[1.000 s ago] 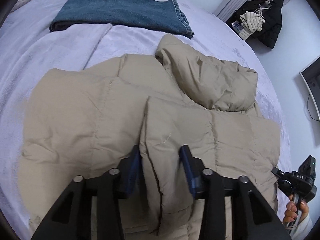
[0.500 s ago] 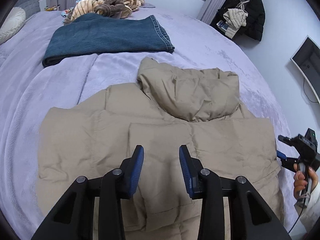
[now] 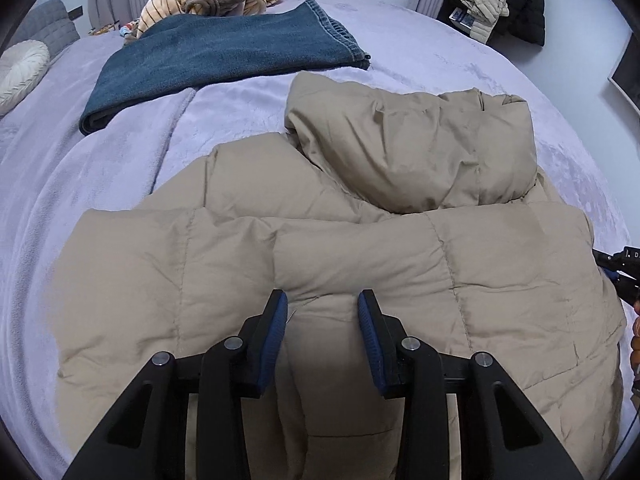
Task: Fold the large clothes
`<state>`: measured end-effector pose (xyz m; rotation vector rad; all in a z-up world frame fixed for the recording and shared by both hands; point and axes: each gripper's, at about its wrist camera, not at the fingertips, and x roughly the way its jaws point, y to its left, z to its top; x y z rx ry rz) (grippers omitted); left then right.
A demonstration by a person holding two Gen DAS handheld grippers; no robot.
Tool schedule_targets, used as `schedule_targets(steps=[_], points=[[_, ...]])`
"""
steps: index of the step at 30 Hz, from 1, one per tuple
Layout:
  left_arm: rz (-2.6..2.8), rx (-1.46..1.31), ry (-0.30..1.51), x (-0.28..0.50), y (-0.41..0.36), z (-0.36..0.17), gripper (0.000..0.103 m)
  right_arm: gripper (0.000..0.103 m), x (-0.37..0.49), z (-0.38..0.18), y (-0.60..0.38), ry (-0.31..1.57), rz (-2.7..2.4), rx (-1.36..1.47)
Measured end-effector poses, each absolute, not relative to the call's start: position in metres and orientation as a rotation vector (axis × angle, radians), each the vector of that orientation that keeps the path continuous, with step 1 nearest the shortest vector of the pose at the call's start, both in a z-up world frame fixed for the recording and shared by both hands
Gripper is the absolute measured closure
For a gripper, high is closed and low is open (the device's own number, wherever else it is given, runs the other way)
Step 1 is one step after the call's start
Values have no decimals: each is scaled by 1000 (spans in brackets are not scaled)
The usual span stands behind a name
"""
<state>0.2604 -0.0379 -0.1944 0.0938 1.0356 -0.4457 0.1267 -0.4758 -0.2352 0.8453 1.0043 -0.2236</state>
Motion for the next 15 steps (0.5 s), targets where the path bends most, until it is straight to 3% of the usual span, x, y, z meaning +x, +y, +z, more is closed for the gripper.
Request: schedule_targets(steps=[8, 12, 15], points=[[-503, 54, 1022, 228, -13, -165, 64, 85, 73, -169, -437, 968, -172, 560], [-478, 124, 1061, 216, -20, -189, 63, 86, 66, -188, -413, 1039, -128, 483], [-481, 88, 1067, 216, -15, -207, 61, 95, 66, -215, -409, 1081, -142, 453]])
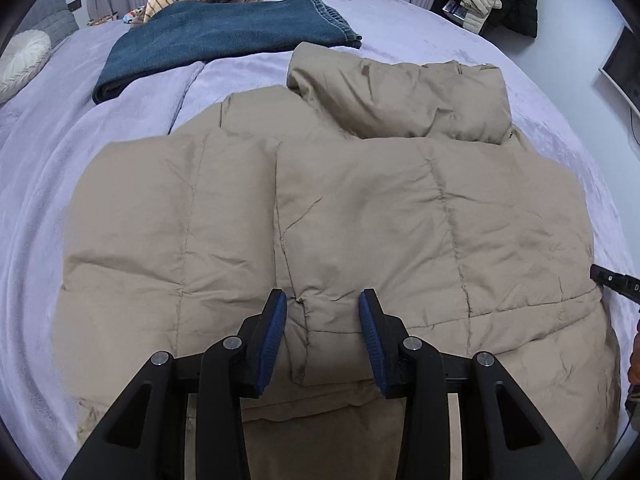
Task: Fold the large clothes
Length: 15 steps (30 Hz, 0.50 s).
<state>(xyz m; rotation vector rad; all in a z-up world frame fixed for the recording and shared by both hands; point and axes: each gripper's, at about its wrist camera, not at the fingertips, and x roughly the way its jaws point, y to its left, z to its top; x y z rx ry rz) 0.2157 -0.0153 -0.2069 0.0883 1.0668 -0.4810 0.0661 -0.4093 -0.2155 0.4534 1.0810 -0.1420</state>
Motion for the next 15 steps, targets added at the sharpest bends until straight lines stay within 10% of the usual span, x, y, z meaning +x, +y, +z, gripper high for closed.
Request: schedule_targets(steps=[15], points=[[-383, 122, 1096, 202, -7, -176, 60, 81, 44, -193, -411, 1181, -125, 520]])
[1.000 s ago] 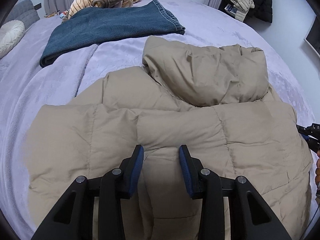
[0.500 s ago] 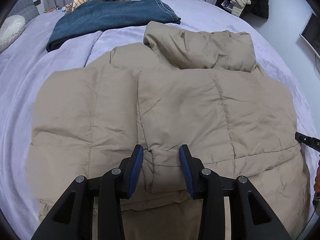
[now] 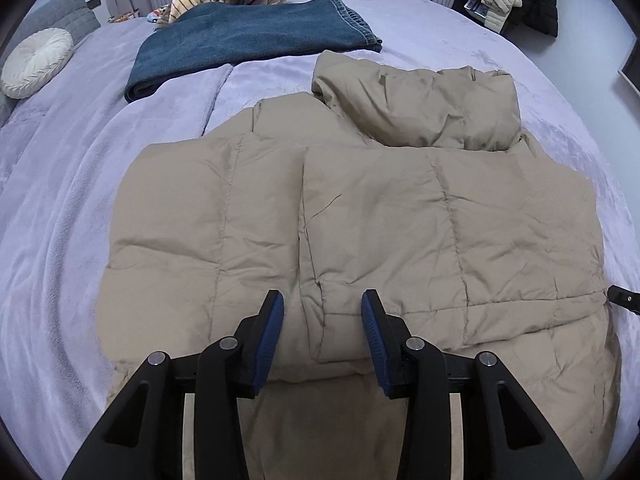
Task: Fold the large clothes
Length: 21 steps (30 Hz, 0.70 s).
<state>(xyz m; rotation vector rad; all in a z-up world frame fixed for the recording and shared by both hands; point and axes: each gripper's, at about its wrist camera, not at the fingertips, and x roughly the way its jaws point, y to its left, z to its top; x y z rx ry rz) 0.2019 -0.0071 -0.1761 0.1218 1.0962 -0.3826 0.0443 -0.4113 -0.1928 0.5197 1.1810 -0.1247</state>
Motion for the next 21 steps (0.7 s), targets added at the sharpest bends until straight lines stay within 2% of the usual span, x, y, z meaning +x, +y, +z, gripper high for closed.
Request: schedule_targets(steps=[2, 4, 5, 6, 7, 10, 15, 16, 17, 18, 21], points=[[-382, 118, 1114, 195, -5, -167, 60, 55, 35, -187, -412, 1184, -119, 576], [-381, 116, 1130, 187, -3, -160, 60, 47, 26, -180, -412, 1177, -117, 635], [-382, 116, 1140, 183, -4, -156, 52, 47, 22, -178, -412, 1179, -114, 656], [-379, 117, 1141, 178, -4, -152, 38, 46, 18, -177, -411, 1183, -114, 674], [-372, 115, 1134, 173, -4, -147, 34, 41, 13, -175, -411, 1187, -113, 693], [-383, 121, 1132, 158, -8, -135, 33, 28, 3, -168, -408, 1190, -100, 712], [-384, 121, 1175, 139, -16, -124, 33, 22, -12, -157, -403, 1196, -92, 717], [-382, 120, 1176, 135, -17, -122, 28, 20, -15, -156, -403, 1199, -89, 723], [-376, 121, 1175, 130, -18, -120, 6, 20, -18, -155, -402, 1201, -88, 731], [-366, 121, 1163, 125, -19, -116, 0, 20, -21, -154, -402, 1200, -85, 739], [-355, 131, 1151, 110, -23, -108, 0, 19, -27, -150, -402, 1207, -74, 741]])
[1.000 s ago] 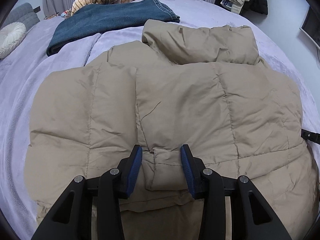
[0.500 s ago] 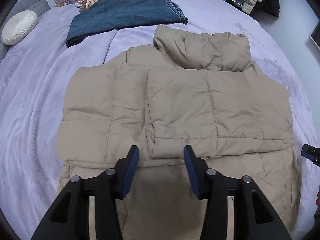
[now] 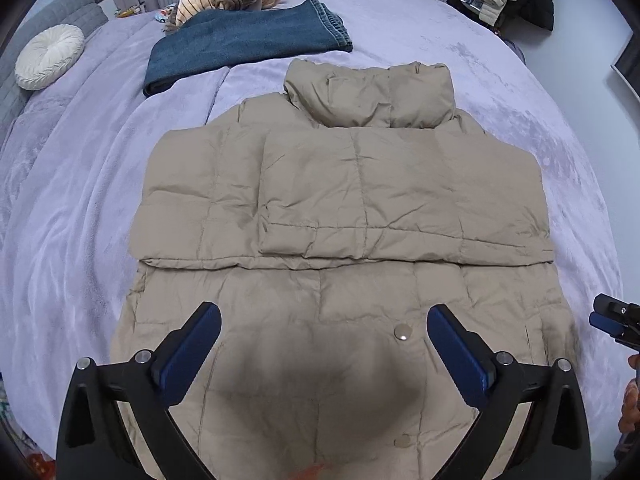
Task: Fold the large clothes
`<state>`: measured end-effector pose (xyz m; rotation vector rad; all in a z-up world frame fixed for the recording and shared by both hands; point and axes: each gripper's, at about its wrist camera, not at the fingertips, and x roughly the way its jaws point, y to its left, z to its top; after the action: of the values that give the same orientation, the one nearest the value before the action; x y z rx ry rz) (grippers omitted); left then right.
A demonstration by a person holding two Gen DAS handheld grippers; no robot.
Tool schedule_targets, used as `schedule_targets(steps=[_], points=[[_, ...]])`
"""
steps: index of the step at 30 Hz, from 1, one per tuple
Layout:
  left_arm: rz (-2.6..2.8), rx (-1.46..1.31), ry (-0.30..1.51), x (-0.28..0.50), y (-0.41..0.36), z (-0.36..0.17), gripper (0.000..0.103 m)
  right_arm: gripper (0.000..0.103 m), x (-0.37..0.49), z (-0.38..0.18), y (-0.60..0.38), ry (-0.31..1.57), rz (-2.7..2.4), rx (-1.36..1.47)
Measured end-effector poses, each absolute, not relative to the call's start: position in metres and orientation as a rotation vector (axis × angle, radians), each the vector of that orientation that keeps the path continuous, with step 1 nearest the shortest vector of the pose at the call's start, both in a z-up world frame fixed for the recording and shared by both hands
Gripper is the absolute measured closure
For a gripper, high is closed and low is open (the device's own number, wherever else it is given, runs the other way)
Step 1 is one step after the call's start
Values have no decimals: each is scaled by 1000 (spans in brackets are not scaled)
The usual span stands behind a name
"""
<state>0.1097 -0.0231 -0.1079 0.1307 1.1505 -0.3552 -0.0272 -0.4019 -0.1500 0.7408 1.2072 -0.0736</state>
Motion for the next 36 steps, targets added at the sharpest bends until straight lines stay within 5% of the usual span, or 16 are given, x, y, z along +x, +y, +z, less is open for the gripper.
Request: schedule_targets(steps=[21, 36], points=[[-268, 106, 1199, 22, 4, -103, 0, 17, -74, -130, -369, 1145, -6, 646], [-337, 89, 1280, -35, 80, -142, 0, 17, -156, -172, -323, 1231, -138, 816]])
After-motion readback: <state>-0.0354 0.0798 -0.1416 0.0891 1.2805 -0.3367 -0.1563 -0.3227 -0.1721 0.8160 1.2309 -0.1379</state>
